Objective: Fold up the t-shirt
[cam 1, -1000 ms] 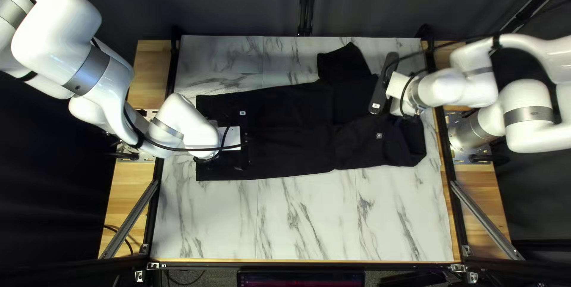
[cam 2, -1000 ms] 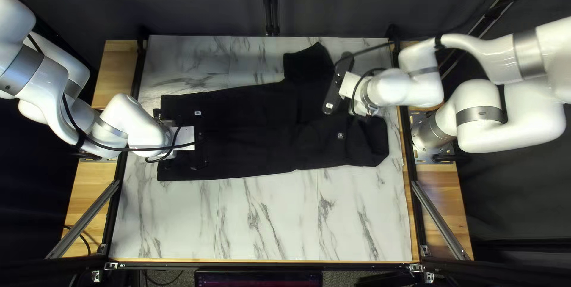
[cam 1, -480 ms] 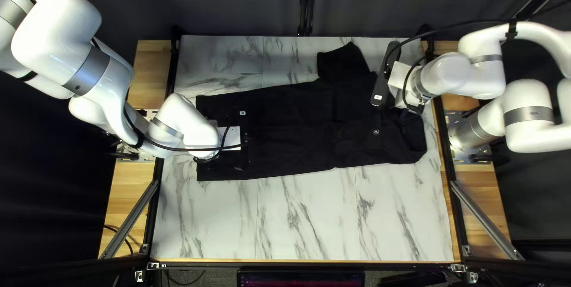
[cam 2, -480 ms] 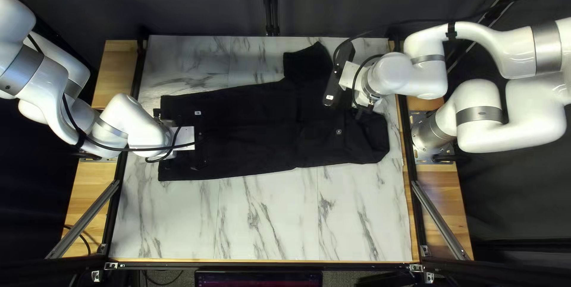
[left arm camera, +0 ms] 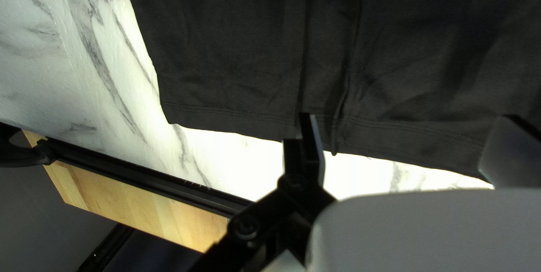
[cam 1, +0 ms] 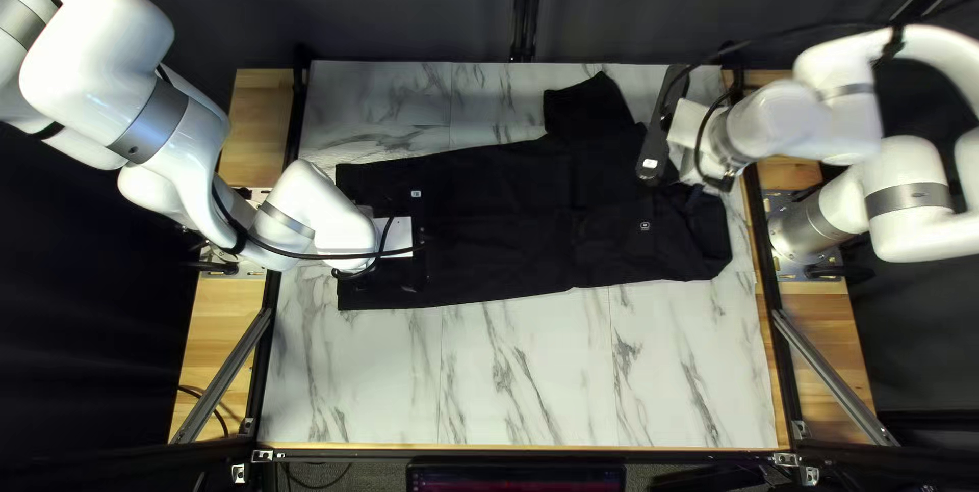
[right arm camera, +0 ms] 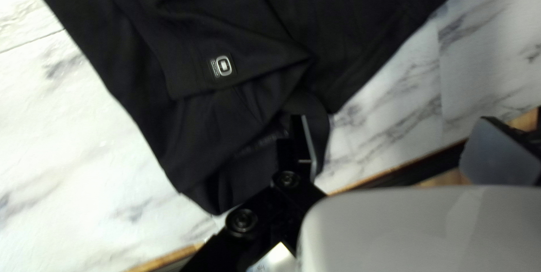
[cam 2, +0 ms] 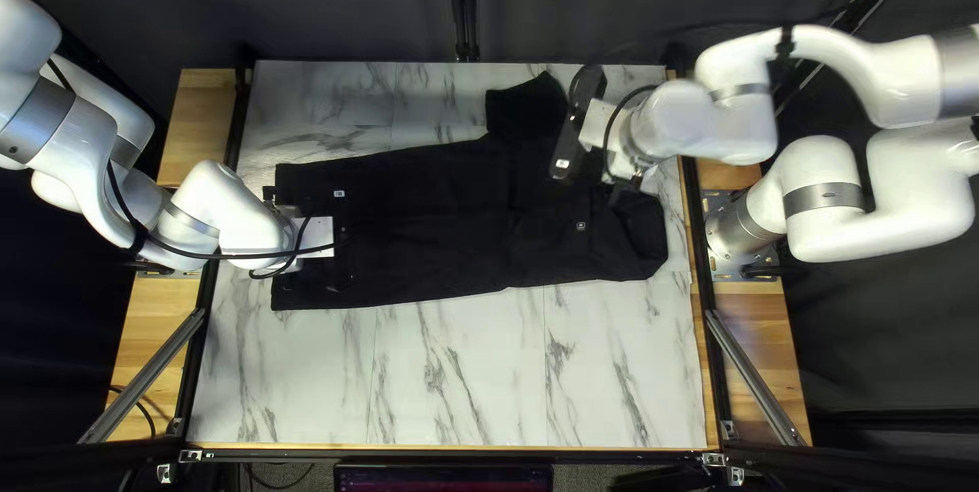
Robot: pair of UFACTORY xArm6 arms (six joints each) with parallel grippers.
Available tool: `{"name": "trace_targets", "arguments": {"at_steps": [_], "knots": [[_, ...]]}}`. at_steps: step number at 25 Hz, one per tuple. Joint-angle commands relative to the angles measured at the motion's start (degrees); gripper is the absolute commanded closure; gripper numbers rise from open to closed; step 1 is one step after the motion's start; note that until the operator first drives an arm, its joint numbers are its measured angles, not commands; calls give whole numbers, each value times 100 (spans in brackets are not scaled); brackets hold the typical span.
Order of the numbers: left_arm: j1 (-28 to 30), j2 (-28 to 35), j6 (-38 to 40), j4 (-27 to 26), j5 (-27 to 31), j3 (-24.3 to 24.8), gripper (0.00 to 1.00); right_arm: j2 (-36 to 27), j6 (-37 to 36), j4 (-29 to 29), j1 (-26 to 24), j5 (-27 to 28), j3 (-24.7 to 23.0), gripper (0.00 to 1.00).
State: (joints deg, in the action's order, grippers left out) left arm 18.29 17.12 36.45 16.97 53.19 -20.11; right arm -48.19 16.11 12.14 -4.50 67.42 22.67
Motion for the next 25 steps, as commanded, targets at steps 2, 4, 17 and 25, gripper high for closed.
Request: {"name": "trace_targets", "arguments": {"at_steps": [2,4,17,25], "knots": [[0,0,0,0,0,0,0,-585,-568,-683,-114,1127,832,0],[0,0,0,0,0,0,0,-768,-379,-767,270,1518,1154,0],[0,0,0,0,0,0,0,-787,180,-691,1461,1737,1468,0],[0,0,0,0,0,0,0,-769,-1395,-1316,1179,12,55,0]]}}
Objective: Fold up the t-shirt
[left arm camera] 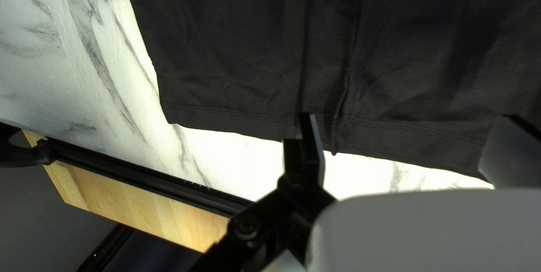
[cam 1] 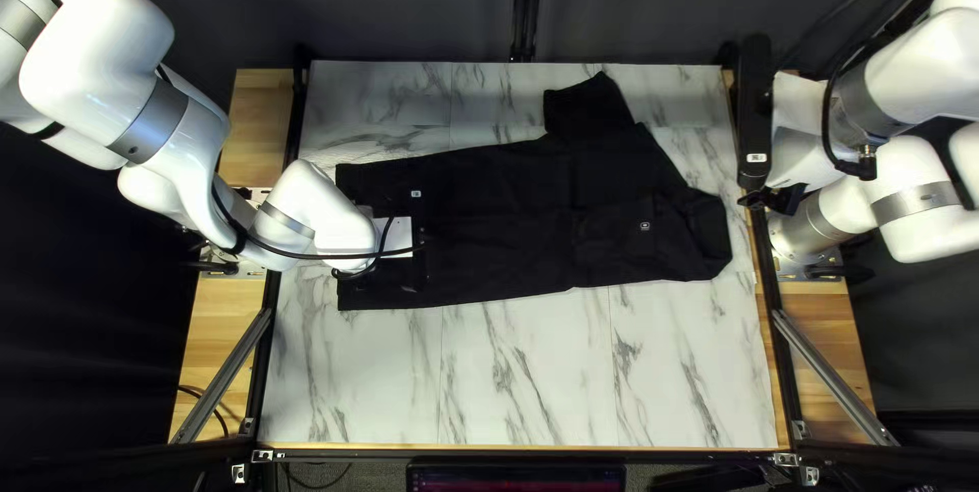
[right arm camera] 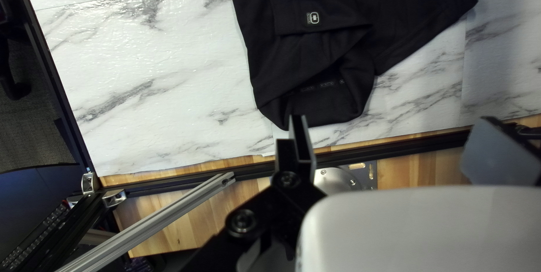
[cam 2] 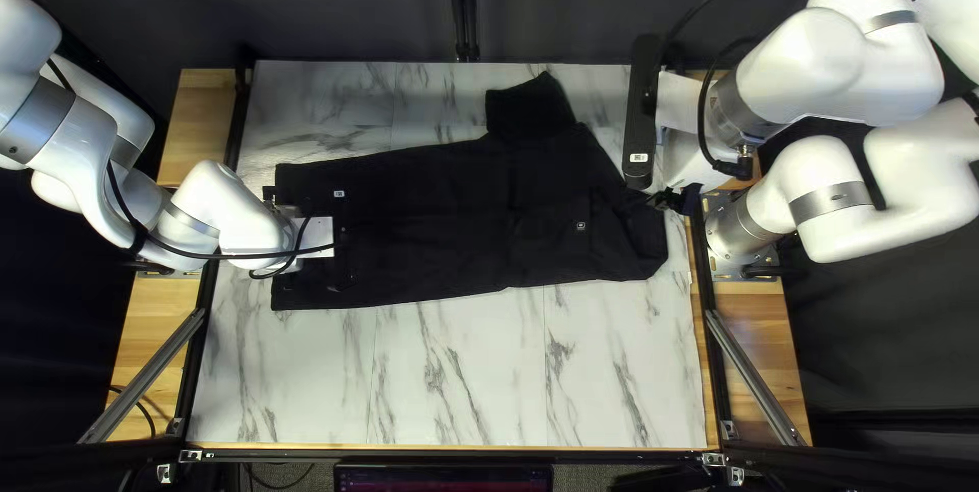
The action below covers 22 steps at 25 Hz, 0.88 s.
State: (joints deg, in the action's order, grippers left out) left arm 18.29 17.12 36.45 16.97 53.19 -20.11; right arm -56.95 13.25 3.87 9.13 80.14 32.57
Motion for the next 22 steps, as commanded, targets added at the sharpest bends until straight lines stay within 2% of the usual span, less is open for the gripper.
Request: {"name": "trace_targets", "arguments": {"at_steps": [1,2,4,6,8,15,17,18,21,22], "knots": [[0,0,0,0,0,0,0,343,-1595,-724,-249,-1796,-1254,0],[0,0,0,0,0,0,0,450,-1835,-837,-288,-1971,-1344,0],[0,0,0,0,0,0,0,1062,-2661,-1269,-276,-2877,-1703,0],[0,0,0,0,0,0,0,1572,-3306,-1601,-286,-3371,-1825,0],[0,0,0,0,0,0,0,1949,-3695,-1728,-424,-3396,-1802,0],[0,0,0,0,0,0,0,1949,-3695,-1728,-424,-3396,-1802,0],[0,0,0,0,0,0,0,2056,-3309,-1417,-320,-3585,-1820,0],[0,0,0,0,0,0,0,2460,-2823,-1043,-216,-4060,-1861,0],[0,0,0,0,0,0,0,3286,-1868,-227,-178,-4961,-1971,0],[0,0,0,0,0,0,0,3445,-1671,-54,-183,-5114,-1979,0]]}}
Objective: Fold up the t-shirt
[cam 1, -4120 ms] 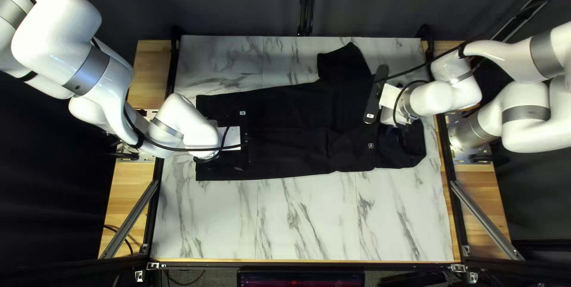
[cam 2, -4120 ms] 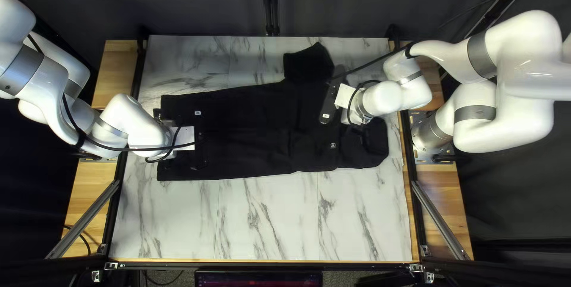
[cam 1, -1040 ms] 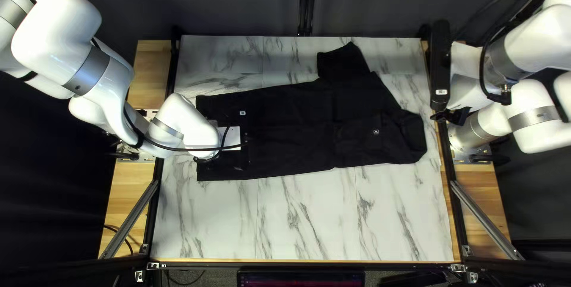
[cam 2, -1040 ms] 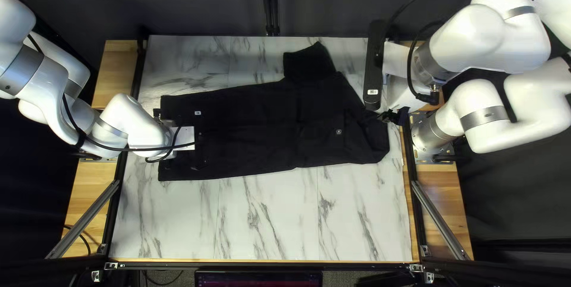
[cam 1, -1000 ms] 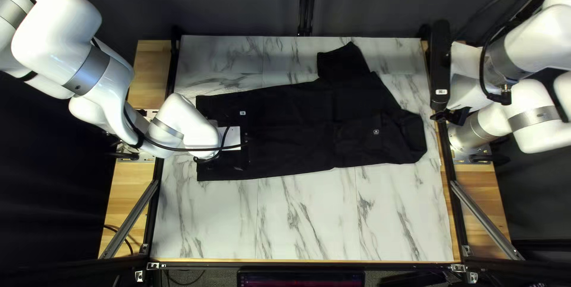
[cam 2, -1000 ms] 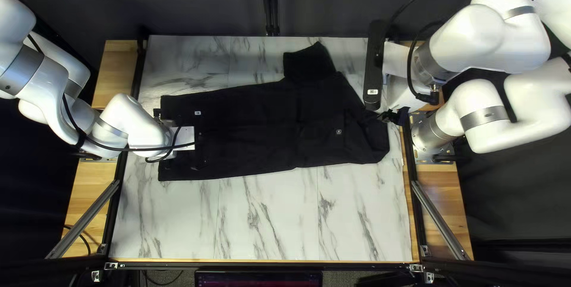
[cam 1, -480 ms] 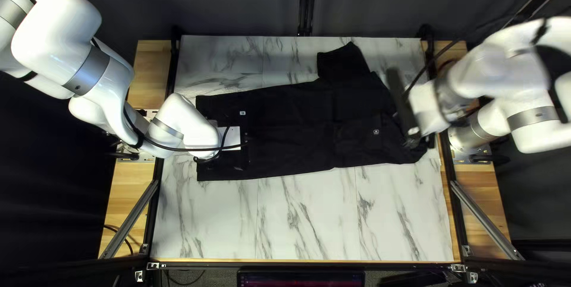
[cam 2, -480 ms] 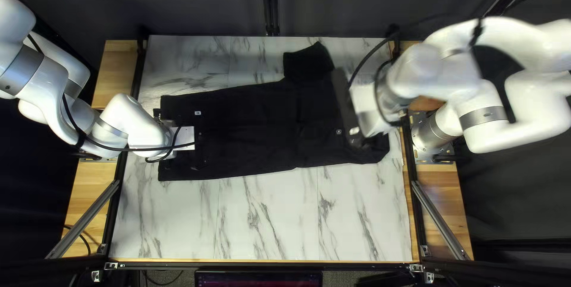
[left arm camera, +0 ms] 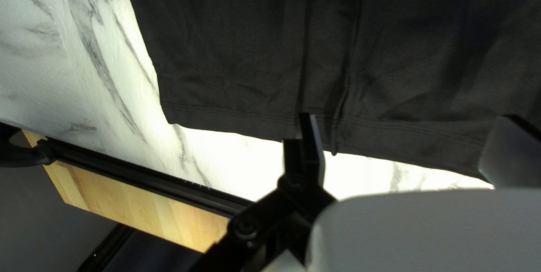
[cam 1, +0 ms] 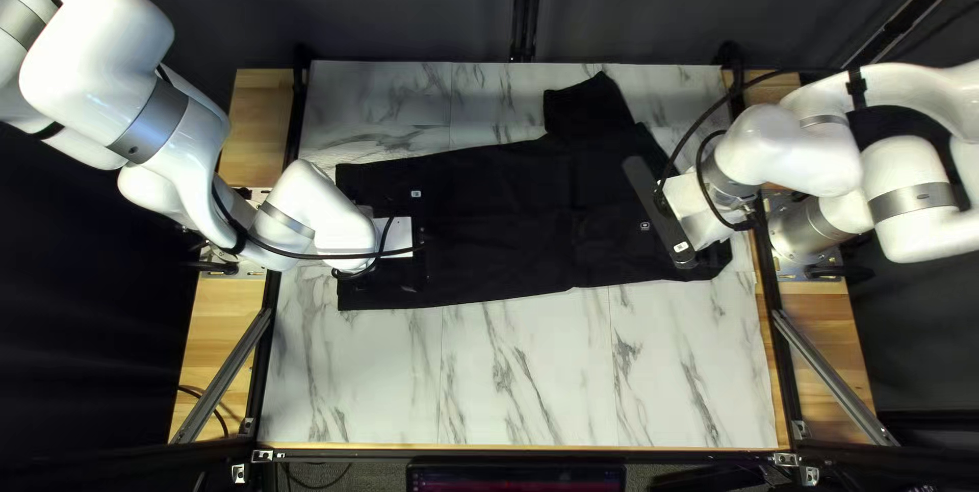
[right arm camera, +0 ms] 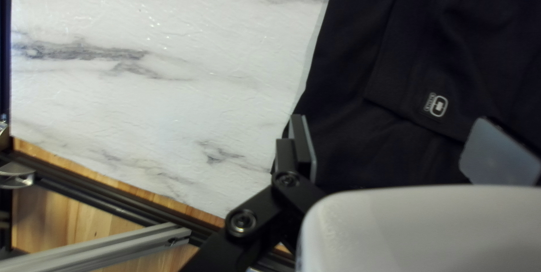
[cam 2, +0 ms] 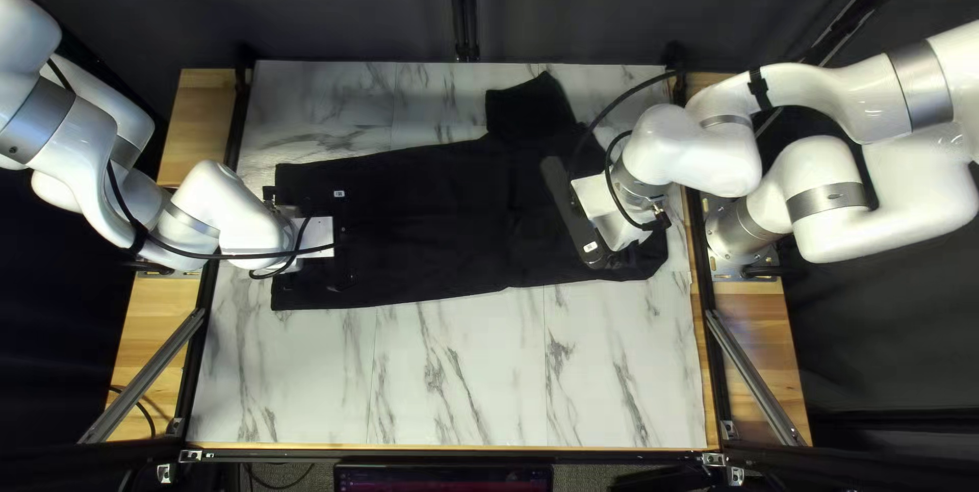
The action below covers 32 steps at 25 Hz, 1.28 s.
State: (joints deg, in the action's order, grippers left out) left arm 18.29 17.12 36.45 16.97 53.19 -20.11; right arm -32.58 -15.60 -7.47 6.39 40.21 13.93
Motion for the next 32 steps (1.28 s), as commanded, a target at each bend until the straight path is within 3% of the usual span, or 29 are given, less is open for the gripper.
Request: {"name": "trace_targets", "arguments": {"at_steps": [1,3,5,6,15,19,20,21,29,31,32], "knots": [[0,0,0,0,0,0,0,1251,1617,1410,112,-1305,-101,0],[0,0,0,0,0,0,0,1417,2095,1767,202,-1408,-76,0],[0,0,0,0,0,0,0,1266,3092,2349,500,-1200,-107,0],[0,0,0,0,0,0,0,1183,3224,2401,553,-1118,-125,0],[0,0,0,0,0,0,0,1389,3150,2481,542,-1070,-24,0],[0,0,0,0,0,0,0,1467,3116,2619,565,-839,90,12],[0,0,0,0,0,0,0,1466,3122,2647,574,-801,96,25],[0,0,0,0,0,0,0,1477,3130,2700,599,-710,126,27],[0,0,0,0,0,0,0,2210,3457,3084,770,-481,588,31],[0,0,0,0,0,0,0,2343,3553,3154,801,-423,677,45],[0,0,0,0,0,0,0,2357,3565,3162,806,-411,687,76]]}}
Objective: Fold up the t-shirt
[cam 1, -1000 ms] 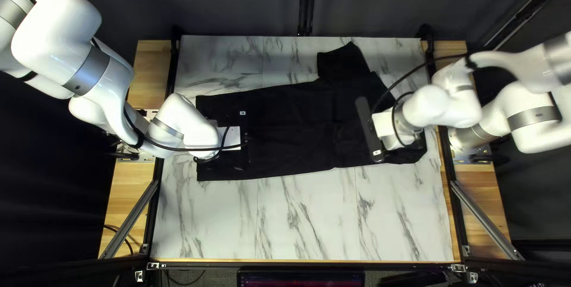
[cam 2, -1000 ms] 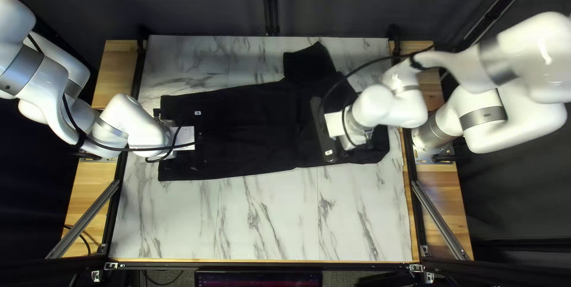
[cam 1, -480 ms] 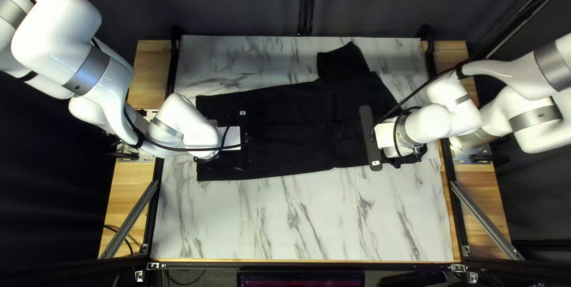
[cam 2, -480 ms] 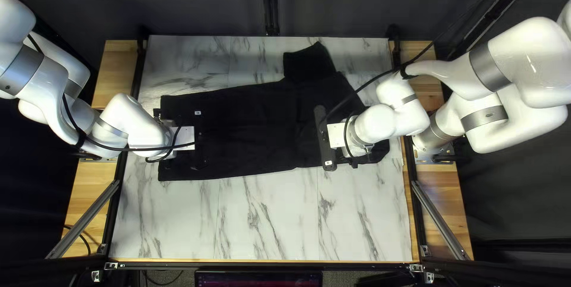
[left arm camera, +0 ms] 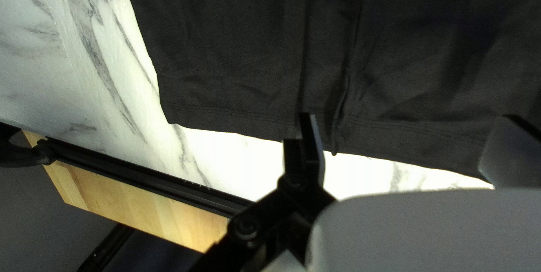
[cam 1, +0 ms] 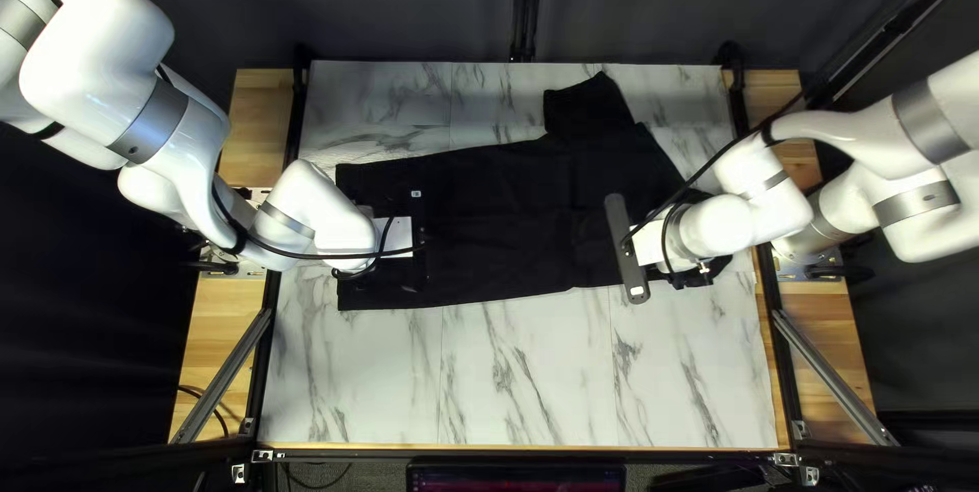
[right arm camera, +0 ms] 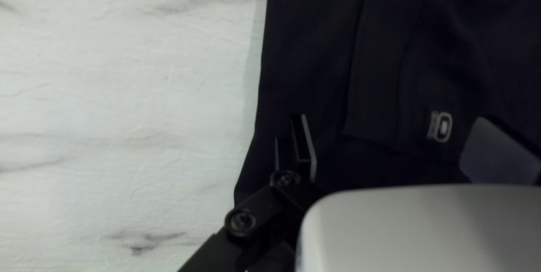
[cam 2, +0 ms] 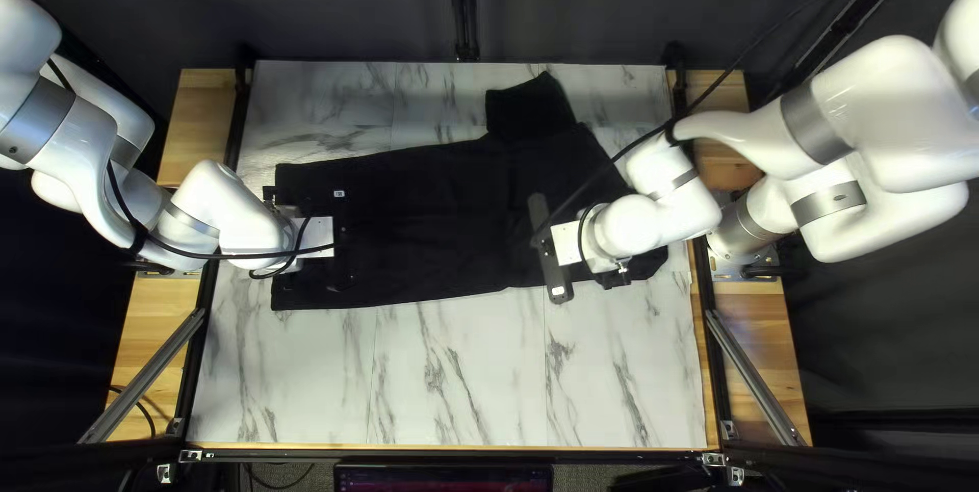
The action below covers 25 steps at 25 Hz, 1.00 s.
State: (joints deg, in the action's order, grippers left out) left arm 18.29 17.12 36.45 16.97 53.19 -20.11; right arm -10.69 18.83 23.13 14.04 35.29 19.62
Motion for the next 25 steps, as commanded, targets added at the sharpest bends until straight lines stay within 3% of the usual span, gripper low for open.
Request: {"name": "trace_targets", "arguments": {"at_steps": [1,13,25], "knots": [[0,0,0,0,0,0,0,208,156,124,52,119,153,97],[0,0,0,0,0,0,0,242,280,141,169,407,272,100],[0,0,0,0,0,0,0,-38,392,-73,644,1137,687,100]]}}
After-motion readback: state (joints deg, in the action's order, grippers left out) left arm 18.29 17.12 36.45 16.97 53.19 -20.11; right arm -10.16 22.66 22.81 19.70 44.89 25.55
